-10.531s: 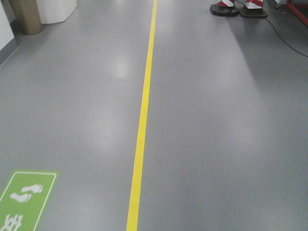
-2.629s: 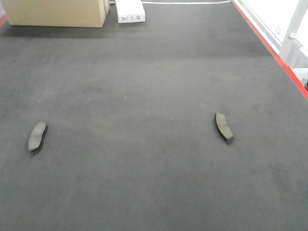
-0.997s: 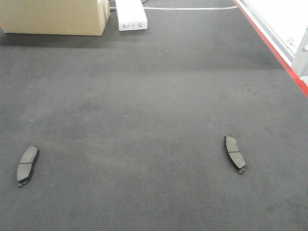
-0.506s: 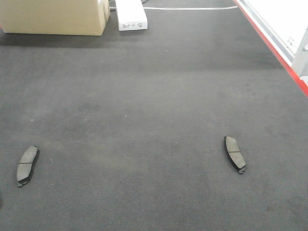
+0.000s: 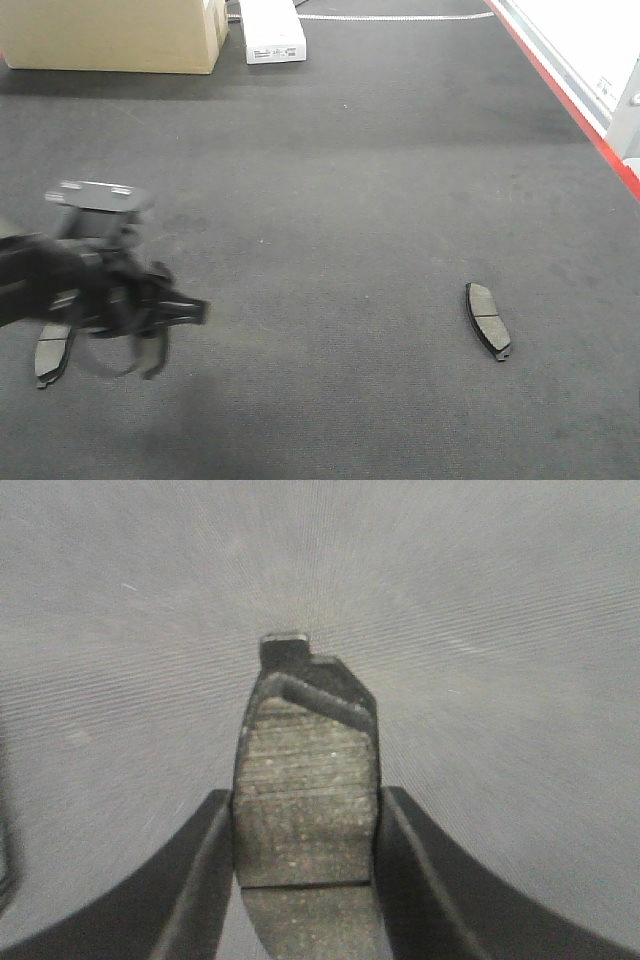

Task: Move and align brake pads A on conveyor
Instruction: 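Lower the left gripper's brake pad onto the belt beside the nearer pad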

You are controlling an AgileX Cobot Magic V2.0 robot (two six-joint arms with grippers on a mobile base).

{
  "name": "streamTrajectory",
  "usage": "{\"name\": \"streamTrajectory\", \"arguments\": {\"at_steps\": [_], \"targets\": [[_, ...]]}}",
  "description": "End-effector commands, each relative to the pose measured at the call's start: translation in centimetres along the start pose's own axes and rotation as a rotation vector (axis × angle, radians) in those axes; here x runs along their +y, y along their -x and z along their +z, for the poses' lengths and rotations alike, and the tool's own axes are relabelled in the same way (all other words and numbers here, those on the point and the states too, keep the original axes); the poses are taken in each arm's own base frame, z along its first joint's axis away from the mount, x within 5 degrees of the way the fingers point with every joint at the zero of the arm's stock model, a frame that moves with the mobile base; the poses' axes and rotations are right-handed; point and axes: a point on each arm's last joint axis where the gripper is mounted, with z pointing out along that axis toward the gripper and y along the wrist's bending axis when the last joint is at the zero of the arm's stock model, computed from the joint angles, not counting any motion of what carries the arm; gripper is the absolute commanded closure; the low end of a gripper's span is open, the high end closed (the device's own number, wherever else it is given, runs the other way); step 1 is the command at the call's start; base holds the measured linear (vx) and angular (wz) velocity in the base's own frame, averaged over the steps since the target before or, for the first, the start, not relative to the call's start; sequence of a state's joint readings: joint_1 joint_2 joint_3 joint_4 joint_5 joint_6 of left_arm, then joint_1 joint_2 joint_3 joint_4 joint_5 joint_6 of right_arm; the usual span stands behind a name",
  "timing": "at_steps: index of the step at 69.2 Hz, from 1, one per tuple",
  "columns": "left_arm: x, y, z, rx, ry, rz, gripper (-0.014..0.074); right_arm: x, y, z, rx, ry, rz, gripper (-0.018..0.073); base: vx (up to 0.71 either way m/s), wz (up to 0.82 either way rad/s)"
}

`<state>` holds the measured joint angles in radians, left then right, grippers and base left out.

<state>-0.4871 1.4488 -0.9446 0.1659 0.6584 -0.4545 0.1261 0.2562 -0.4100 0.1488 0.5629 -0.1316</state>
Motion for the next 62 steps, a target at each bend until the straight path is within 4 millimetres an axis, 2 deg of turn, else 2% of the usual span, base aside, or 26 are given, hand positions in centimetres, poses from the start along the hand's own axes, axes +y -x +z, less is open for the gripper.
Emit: {"name": "streamTrajectory", "arguments": {"at_steps": [1, 14, 23, 30, 44, 51, 57, 62], "targets": [[-1.2, 2.5, 1.6, -0.039, -0.017, 0.002, 0.0581, -0.1, 1.8, -0.4, -0.12, -0.016, -0.008, 0.0562, 0.0, 0.0], [-2.1, 3.9, 6.0, 0.076, 0.031, 0.009, 0.0545, -0.1, 1.8, -0.4, -0.121, -0.016, -0.008, 0.0562, 0.0, 0.0], [-2.5, 4.5, 7.9, 0.119, 0.048, 0.009, 0.0486, -0.1, 1.8, -0.4, -0.121, -0.016, -0.008, 0.0562, 0.0, 0.0], [-2.6, 4.7, 8.7, 0.138, 0.056, 0.011, 0.0409, -0.1, 1.8, -0.4, -0.121, -0.016, -0.008, 0.0562, 0.0, 0.0], [-2.6, 4.8, 9.0, 0.144, 0.061, 0.014, 0.023, -0.1, 1.8, -0.4, -0.121, -0.016, -0.008, 0.0562, 0.0, 0.0], [-2.6, 4.9, 8.4, 0.141, 0.063, 0.014, 0.0179, -0.1, 1.8, -0.4, -0.121, -0.016, -0.008, 0.0562, 0.0, 0.0], [-2.5, 5.2, 7.1, 0.111, 0.057, 0.018, 0.0174, -0.1, 1.8, -0.4, -0.121, -0.016, -0.008, 0.0562, 0.0, 0.0], [-2.4, 5.7, 5.1, 0.067, 0.045, 0.03, 0.0174, -0.1, 1.8, -0.4, -0.121, -0.016, -0.008, 0.0562, 0.0, 0.0]]}}
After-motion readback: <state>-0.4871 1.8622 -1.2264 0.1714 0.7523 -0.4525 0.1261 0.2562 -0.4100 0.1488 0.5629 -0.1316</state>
